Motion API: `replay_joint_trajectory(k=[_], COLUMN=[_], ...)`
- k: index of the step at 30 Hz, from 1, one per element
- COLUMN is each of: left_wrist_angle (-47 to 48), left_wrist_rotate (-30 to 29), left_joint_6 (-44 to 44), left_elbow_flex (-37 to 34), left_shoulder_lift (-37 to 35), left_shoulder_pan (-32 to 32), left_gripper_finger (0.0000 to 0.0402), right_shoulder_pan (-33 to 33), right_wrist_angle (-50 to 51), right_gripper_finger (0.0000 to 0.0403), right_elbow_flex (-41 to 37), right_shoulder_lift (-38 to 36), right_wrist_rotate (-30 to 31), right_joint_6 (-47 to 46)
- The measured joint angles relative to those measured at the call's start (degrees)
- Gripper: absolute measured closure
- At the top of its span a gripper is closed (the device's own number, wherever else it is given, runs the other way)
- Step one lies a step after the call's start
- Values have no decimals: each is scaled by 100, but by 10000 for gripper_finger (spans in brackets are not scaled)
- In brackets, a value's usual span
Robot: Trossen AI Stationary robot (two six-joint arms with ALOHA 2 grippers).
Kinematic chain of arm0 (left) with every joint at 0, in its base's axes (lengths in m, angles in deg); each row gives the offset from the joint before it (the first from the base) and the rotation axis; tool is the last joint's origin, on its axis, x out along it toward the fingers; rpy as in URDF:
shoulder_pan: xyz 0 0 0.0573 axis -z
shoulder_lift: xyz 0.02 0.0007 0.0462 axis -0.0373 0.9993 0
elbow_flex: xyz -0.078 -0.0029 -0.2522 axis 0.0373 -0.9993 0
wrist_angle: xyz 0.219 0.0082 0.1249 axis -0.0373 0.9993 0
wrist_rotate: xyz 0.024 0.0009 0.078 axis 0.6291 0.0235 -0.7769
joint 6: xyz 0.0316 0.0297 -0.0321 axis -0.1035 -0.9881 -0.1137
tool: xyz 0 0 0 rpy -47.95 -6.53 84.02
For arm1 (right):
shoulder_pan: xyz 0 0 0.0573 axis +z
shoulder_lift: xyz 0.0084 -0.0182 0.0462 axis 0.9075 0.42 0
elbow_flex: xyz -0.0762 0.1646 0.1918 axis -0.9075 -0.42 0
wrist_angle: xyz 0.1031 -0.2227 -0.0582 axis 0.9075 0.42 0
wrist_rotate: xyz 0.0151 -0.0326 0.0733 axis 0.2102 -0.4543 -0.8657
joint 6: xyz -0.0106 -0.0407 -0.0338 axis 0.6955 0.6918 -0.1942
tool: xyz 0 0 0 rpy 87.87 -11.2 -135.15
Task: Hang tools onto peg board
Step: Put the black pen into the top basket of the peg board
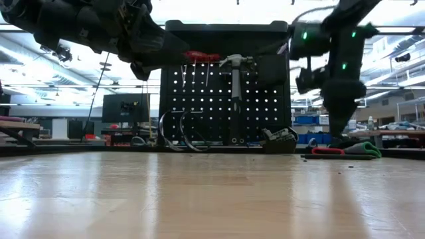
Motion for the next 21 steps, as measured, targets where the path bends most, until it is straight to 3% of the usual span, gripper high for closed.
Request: replay_joint_trajectory(k=[6,12,15,19,21], left_wrist_angle=[7,27,33,54,52], left_wrist_rotate=[-96,-109,-111,-123,-127], left_joint_6=[-155,-243,-250,-294,-352], left_elbow_flex=[0,0,0,0,0], left_shoulder_lift=[0,0,0,0,-2], left_shoulder_pan=[0,0,0,0,0], left_gripper_finger=[229,229,229,229,229], right_shoulder_pan=[-613,-1089,-1047,-846,-735], right_wrist_angle=[-760,-1120,-1131,-1125,-1194], right_gripper_finger=[174,186,232,363,365], right_elbow_flex=[-223,-237,-161,-17,46], right_shoulder_lift=[356,1143,1311,1259,1200], right_wrist_rotate=[-31,-625,-633,-586,-464], right_joint_6=[631,1104,1368,1408,1440])
